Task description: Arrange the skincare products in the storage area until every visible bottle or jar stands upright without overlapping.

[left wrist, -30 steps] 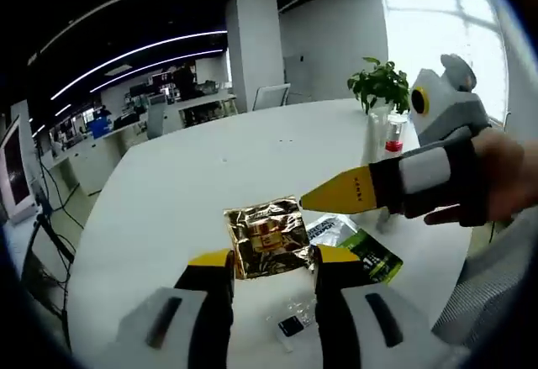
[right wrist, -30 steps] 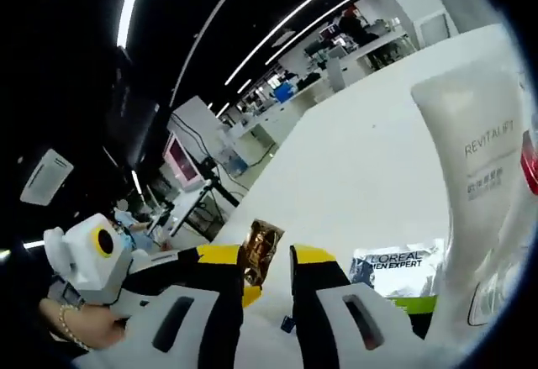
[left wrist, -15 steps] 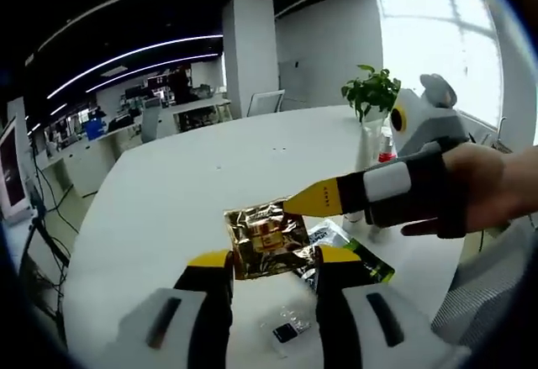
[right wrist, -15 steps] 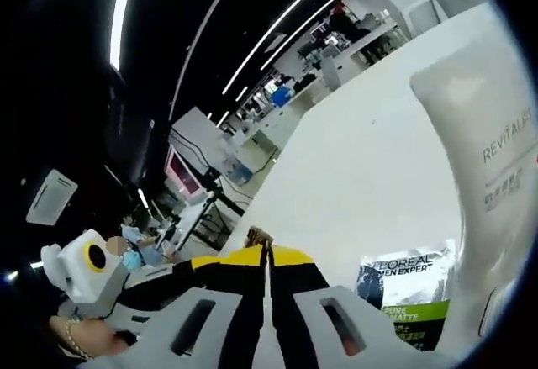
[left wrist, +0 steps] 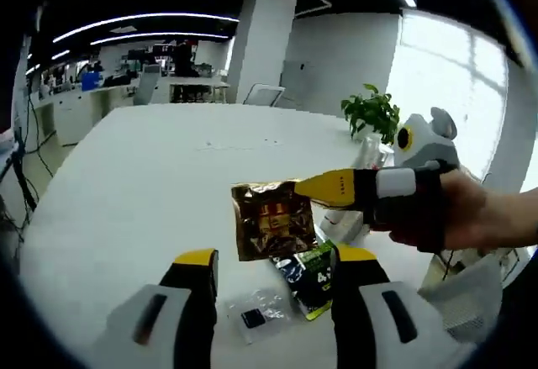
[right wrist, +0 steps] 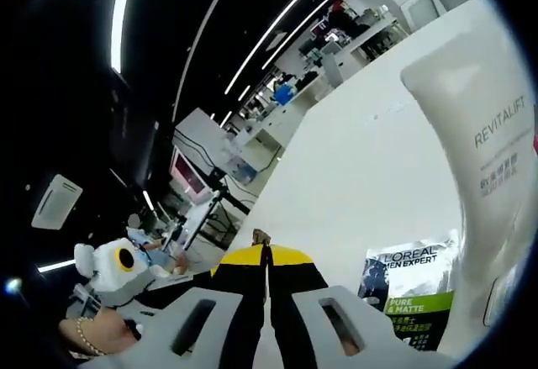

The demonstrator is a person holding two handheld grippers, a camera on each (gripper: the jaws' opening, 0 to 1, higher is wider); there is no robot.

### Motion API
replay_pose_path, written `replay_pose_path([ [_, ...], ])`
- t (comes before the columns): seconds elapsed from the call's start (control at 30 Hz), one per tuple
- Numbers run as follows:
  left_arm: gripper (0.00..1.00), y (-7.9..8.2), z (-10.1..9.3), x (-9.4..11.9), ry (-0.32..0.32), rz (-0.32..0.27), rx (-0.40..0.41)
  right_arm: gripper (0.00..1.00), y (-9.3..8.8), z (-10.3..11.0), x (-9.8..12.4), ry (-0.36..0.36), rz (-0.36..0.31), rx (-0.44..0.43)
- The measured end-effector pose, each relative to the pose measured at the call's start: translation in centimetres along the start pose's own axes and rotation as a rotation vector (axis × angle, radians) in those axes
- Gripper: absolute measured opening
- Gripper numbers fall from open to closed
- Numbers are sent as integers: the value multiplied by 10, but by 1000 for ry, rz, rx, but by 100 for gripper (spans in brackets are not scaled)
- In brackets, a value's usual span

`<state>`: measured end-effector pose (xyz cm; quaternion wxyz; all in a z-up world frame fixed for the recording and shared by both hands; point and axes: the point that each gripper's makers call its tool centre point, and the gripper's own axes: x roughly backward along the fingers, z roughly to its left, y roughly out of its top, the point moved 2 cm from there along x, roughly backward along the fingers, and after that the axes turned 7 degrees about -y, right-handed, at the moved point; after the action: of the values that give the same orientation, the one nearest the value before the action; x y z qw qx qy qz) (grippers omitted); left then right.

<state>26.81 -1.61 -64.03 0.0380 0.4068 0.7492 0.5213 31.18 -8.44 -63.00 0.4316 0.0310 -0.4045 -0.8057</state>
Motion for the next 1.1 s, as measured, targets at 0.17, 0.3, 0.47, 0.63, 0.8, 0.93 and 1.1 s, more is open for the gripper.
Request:
replay_pose_path([
  [0.17,24,-3,18,7,-69,-30,135,1,-4,-1,-3,3,6,-12],
  [0.3,15,-6,34,10,-46,-40,182,1,-9,2,-7,8,13,-20],
  [0.47,0,-13,38,12,-16,-31,201,1,-14,1,-16,-4,39,-3],
  [0.63,0,-21,48,8,11,-38,240,1,-20,-6,-20,-26,51,-10],
  [0.8,0,-29,50,9,33,-38,333,1,-33,-22,-28,-124,100,69],
  [0.93,0,-40,56,3,54,-20,358,1,-42,-24,-35,-168,104,294],
  [1.1,0,-52,70,-6,74,-2,383,1,-47,-33,-44,-214,139,375],
])
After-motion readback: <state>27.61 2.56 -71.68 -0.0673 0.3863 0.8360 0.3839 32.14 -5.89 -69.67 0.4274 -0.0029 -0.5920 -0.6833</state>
